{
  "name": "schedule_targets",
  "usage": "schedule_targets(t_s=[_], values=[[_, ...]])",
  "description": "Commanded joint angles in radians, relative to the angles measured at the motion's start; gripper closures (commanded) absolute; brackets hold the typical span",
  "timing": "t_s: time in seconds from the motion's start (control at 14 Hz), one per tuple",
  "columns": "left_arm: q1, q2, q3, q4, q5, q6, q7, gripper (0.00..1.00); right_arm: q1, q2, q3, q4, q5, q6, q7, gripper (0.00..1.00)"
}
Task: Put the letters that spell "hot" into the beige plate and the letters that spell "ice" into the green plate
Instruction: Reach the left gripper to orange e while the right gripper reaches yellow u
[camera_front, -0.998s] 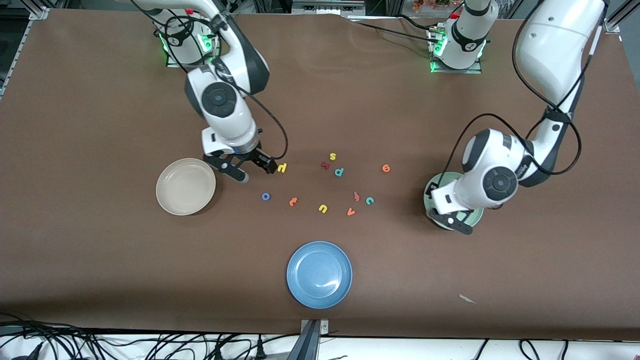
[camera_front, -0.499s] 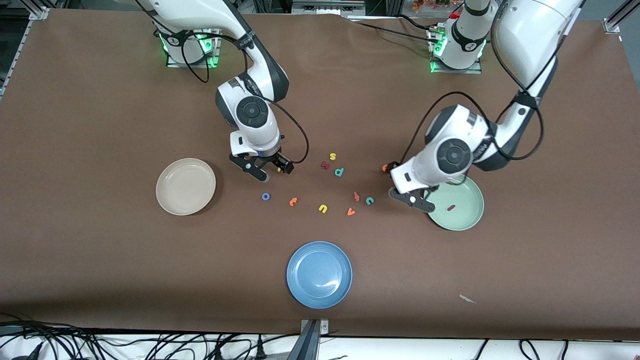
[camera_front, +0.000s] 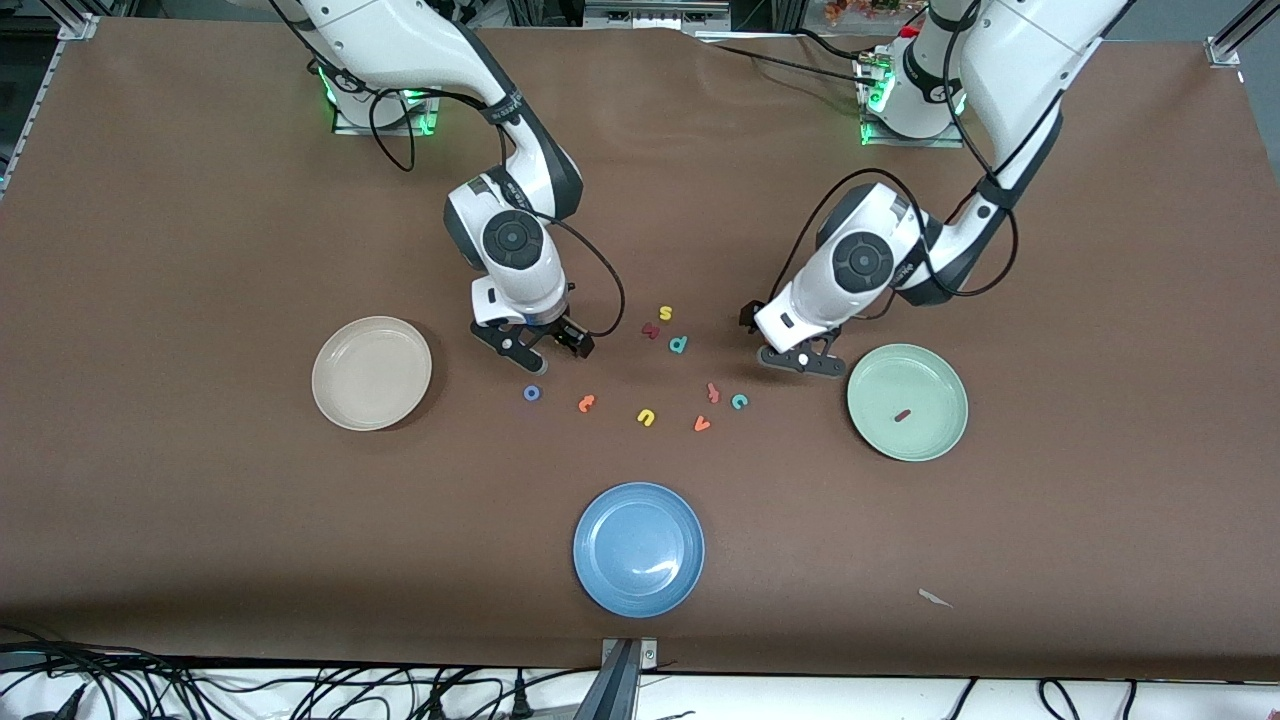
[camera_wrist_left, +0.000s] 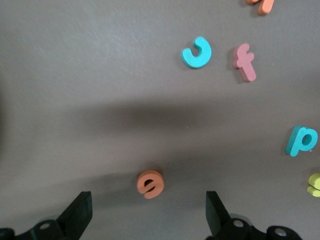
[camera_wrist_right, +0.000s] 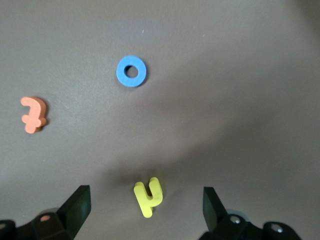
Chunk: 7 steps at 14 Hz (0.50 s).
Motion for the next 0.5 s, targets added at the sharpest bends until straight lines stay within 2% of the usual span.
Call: schedule_targets(t_s=[0.0, 0.14, 0.21, 0.43], values=[[-0.023, -0.023, 0.0, -0.046, 0.12, 0.034, -0.137, 0.0, -0.007, 0.018, 0.015, -0.01, 0.035, 0.042, -0.036, 0.05], [-0.028, 0.012, 0.0, -0.037, 0.29, 0.034, -0.252, 0.0, -0.01, 0.024, 0.019, -0.009, 0.033, 0.045, -0.038, 0.1], [-0.023, 0.017, 0.0, -0.035, 0.331, 0.034, -0.293, 0.0, -0.01, 0.027, 0.019, -0.009, 0.035, 0.045, -0.047, 0.14], [-0.017, 0.02, 0.002, -0.023, 0.345, 0.032, -0.281, 0.0, -0.011, 0.033, 0.021, -0.007, 0.035, 0.045, -0.051, 0.35]])
